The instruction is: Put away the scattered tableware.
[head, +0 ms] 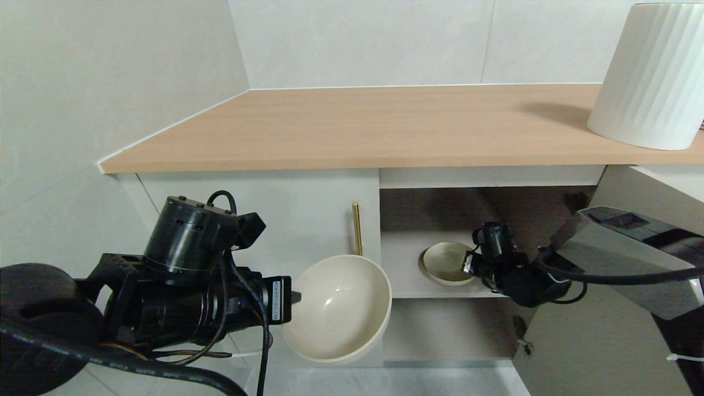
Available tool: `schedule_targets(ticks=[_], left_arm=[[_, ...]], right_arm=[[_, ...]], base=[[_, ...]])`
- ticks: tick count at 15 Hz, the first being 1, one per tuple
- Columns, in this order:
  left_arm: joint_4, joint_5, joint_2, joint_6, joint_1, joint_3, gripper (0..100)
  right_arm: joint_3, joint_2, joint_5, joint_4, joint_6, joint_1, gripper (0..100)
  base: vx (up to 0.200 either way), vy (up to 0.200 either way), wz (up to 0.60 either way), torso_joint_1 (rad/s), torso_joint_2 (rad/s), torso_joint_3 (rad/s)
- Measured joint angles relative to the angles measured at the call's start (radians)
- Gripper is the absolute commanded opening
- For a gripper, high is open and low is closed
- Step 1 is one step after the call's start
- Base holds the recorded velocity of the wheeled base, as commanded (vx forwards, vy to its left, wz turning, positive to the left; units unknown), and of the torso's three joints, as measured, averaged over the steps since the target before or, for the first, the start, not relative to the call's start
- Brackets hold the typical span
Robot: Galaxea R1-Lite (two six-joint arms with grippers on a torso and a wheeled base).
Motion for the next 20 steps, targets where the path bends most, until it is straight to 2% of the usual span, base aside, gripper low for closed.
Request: schedule_targets(ticks=[1, 2, 9, 11, 13, 16, 18, 20], left_arm=[[0.001, 0.000, 0.001, 0.000, 0.000, -0.001, 0], [0.001, 0.000, 0.002, 0.000, 0.000, -0.002, 0], [0.004, 0.000, 0.002, 0.002, 0.000, -0.002, 0], [0.013, 0.011, 0.011, 0.022, 0.000, -0.003, 0], [0.018, 0.031, 0.029, 0.064, -0.001, -0.006, 0], [0.019, 0.071, 0.082, 0.087, -0.020, -0.014, 0], [0.019, 0.114, 0.130, 0.089, -0.055, -0.020, 0], [0.019, 0.136, 0.169, 0.089, -0.075, -0.027, 0]], right_arm=[[-0.009, 0.004, 0.000, 0.000, 0.001, -0.002, 0], [-0.013, 0.007, 0.000, 0.000, 0.001, -0.004, 100], [-0.010, -0.005, 0.000, 0.002, 0.003, -0.006, 100], [0.039, -0.054, 0.006, 0.020, 0.003, 0.004, 100], [0.090, -0.127, 0.030, 0.070, 0.004, 0.032, 100], [0.173, -0.286, 0.148, 0.211, 0.003, 0.105, 100], [0.226, -0.414, 0.267, 0.335, -0.005, 0.166, 100], [0.266, -0.511, 0.344, 0.414, -0.021, 0.220, 100]], base=[[0.000, 0.000, 0.00, 0.000, 0.00, 0.000], [0.000, 0.000, 0.00, 0.000, 0.00, 0.000], [0.000, 0.000, 0.00, 0.000, 0.00, 0.000], [0.000, 0.000, 0.00, 0.000, 0.00, 0.000], [0.000, 0.000, 0.00, 0.000, 0.00, 0.000], [0.000, 0.000, 0.00, 0.000, 0.00, 0.000], [0.000, 0.000, 0.00, 0.000, 0.00, 0.000], [0.000, 0.000, 0.00, 0.000, 0.00, 0.000]])
